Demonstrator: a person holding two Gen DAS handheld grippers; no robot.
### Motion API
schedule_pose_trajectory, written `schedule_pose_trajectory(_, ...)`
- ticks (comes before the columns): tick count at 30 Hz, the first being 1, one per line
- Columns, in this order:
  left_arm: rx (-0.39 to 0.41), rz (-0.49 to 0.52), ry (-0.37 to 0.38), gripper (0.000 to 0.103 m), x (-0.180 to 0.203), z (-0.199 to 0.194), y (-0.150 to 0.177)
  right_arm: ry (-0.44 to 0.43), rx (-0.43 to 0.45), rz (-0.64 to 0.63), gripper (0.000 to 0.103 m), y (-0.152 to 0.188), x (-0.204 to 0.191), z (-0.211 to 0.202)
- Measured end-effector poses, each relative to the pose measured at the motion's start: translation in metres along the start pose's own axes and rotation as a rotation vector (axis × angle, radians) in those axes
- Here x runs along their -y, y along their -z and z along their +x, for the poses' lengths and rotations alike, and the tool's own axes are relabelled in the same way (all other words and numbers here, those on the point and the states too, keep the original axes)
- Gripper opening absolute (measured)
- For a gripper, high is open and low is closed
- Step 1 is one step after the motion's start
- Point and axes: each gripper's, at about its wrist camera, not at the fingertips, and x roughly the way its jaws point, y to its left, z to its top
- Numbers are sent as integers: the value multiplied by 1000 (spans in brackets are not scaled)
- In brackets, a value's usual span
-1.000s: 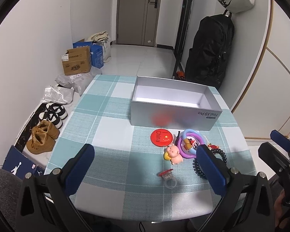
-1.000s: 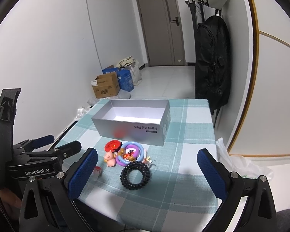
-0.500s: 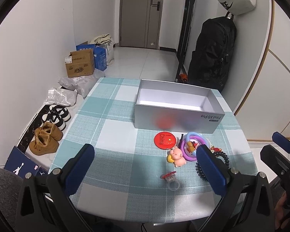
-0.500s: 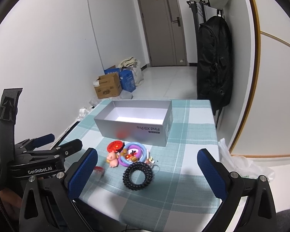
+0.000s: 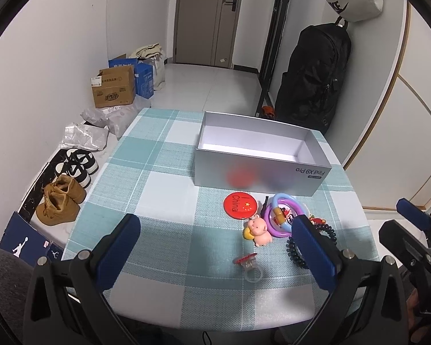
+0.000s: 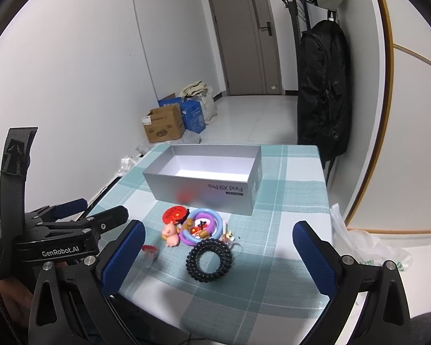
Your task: Organize jewelry
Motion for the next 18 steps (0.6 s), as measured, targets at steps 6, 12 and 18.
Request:
schedule_pose_trajectory(6,-23,-20,8,102,-2,4,0,-7,-20,-5,103,2,-2,4)
schedule_pose_trajectory(12,-47,-67,-16,102,-15,13,-3,-34,-87,-33,103,6,-8,20)
schedule_pose_trajectory(18,-113,-114,-15,102,-30,24,0,-49,-175,-55,103,14,-10,43)
